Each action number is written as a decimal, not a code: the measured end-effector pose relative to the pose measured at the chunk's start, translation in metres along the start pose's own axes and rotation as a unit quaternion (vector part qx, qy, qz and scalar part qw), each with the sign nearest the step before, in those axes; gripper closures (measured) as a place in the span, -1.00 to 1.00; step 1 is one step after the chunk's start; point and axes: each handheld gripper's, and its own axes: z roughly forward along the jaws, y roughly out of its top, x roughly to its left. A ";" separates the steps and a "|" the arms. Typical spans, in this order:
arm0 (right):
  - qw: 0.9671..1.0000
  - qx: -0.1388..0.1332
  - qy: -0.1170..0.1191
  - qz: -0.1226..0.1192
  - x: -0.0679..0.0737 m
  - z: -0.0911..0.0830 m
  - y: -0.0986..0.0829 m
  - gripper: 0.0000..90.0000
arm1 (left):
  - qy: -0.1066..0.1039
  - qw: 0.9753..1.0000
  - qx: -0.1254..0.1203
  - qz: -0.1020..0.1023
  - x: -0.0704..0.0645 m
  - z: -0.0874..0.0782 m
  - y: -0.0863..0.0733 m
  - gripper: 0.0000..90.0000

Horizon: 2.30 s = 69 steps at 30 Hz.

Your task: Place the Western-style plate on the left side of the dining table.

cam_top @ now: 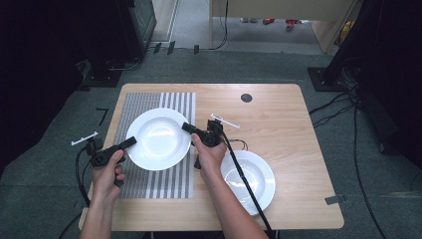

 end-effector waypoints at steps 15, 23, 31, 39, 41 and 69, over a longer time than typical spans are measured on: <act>0.999 0.011 -0.017 0.044 -0.017 0.050 -0.006 0.83 | 0.023 0.999 0.001 -0.046 0.046 0.020 0.013 0.67; 0.998 0.012 -0.030 0.053 -0.027 0.068 -0.010 0.80 | 0.039 0.998 -0.003 -0.050 0.055 0.029 0.014 0.68; 0.998 0.004 -0.050 0.028 -0.037 0.075 -0.015 0.77 | 0.053 0.997 0.008 -0.047 0.061 0.041 0.012 0.67; 0.998 -0.014 -0.058 -0.007 -0.042 0.077 -0.019 0.73 | 0.066 0.997 0.006 -0.034 0.058 0.046 0.009 0.65; 0.997 -0.011 -0.071 -0.027 -0.042 0.078 -0.020 0.68 | 0.063 0.998 0.004 -0.031 0.057 0.046 0.009 0.55; 0.977 -0.025 -0.098 -0.187 0.000 -0.015 0.043 -0.16 | 0.112 0.988 -0.003 0.106 0.011 0.019 0.003 -0.59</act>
